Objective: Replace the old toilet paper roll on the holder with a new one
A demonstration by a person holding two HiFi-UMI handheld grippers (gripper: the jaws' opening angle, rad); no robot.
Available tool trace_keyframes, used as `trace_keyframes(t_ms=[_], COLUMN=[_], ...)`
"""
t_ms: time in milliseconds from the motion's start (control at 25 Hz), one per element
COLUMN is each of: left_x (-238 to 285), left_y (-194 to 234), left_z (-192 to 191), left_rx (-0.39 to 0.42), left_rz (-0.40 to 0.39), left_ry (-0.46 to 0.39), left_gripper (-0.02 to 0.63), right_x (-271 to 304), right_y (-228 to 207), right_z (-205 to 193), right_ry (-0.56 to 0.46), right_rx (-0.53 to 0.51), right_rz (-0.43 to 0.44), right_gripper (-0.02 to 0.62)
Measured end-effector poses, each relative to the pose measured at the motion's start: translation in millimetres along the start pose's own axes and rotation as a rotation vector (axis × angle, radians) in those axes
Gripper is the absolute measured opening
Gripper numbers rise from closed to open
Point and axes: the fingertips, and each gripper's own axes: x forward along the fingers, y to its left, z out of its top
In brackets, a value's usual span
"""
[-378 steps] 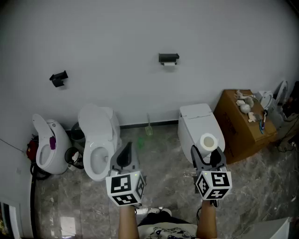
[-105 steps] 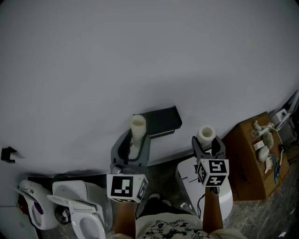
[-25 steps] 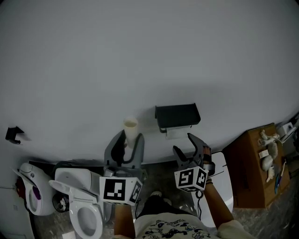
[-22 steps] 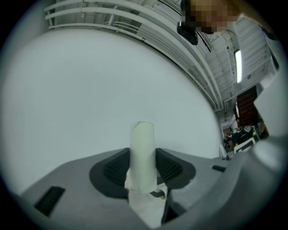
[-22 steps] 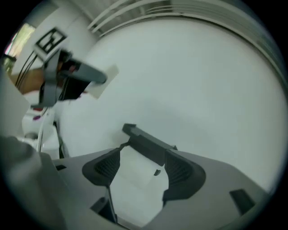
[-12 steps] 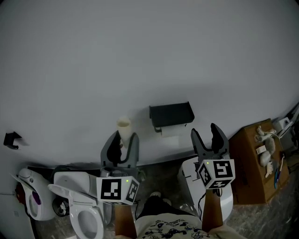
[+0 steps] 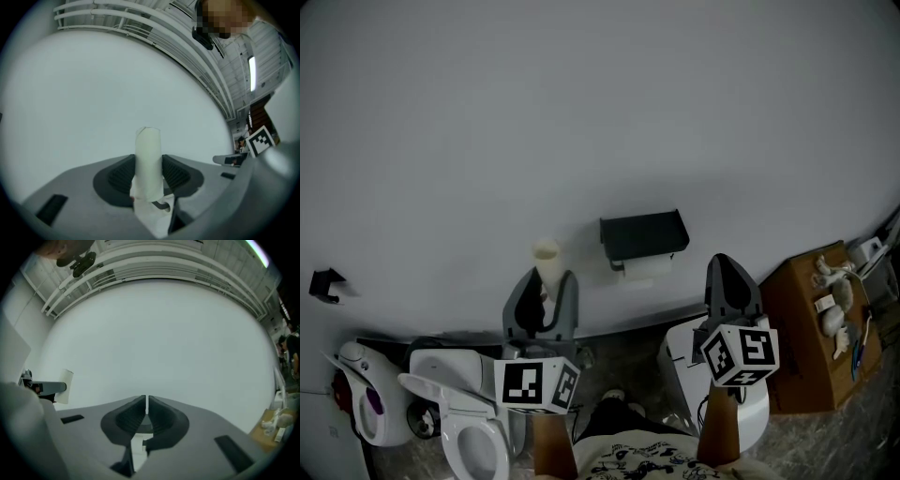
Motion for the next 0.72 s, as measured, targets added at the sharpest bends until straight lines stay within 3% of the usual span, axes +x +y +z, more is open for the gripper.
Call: trace_keyframes(t_ms=[720], left_x=[2.6], left_y=[-2.6], left_z=[3.1], left_rx=[0.009], left_rz=[0.011], left_ry=[-0.008], left_gripper=[0.186], right_x=[5.4], right_y=[4.8], right_z=[-5.5], right_ry=[0.015], right_rx=[0.014], right_rz=[0.042], right_gripper=[0.024])
